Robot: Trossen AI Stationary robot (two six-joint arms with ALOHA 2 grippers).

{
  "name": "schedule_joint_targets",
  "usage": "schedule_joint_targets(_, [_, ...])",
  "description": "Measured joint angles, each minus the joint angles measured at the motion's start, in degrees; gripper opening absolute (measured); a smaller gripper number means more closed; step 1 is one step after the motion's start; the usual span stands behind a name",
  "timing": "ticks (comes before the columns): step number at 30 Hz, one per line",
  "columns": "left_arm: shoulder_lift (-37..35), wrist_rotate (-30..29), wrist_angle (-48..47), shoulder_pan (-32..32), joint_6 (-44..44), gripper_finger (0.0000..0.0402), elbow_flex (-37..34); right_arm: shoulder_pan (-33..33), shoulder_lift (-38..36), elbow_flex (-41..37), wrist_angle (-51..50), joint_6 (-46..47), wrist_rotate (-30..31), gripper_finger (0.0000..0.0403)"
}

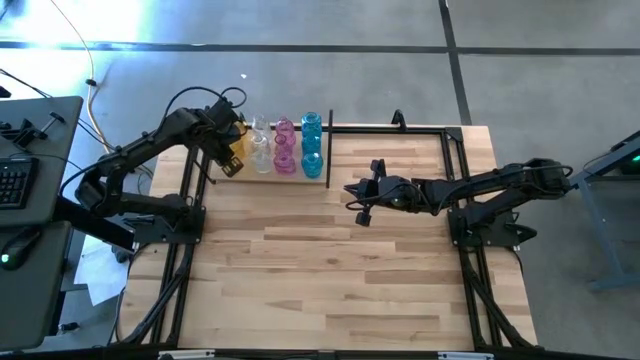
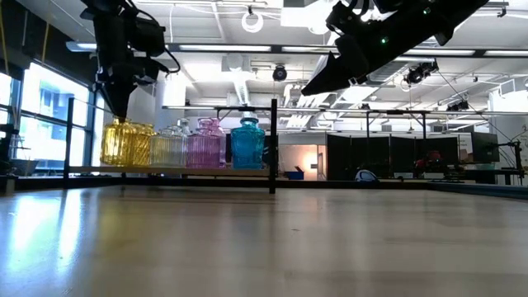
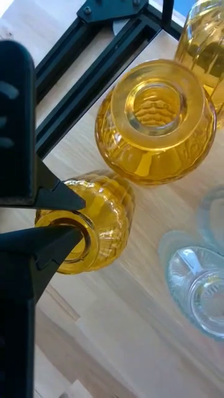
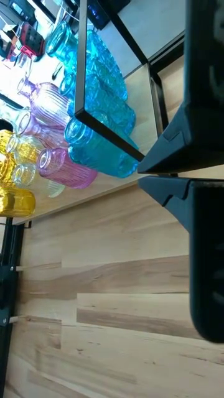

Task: Sort vases onto shelf
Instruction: Put the yellow flower vase aligned with the other yellow flower vase on the shelf

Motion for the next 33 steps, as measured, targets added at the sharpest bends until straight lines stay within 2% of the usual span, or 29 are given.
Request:
schedule_joint_targets(7, [0.01, -0.09, 0.05, 0.02, -0.89, 0.0021, -0.11, -0.02, 0.00, 0.00, 0.01, 0.00, 0.00, 0.0000])
schedule_joint_targets(19, [0.28, -3.82, 0.09, 0.00, -0.51, 0.0075, -0.52, -0.01, 0.01, 0.00, 0.03, 0.00, 0.00, 0.0000])
schedule_joint_targets(26, [0.26, -8.46, 0.75, 0.00, 0.05, 0.0082, -0.49, 0.00, -0.01, 0.00, 0.03, 0.00, 0.00, 0.0000])
schedule_joint_targets(33, [0.22, -8.72, 1.01, 0.00, 0.14, 0.0083, -0.35, -0.02, 0.01, 0.00, 0.03, 0.00, 0.00, 0.0000])
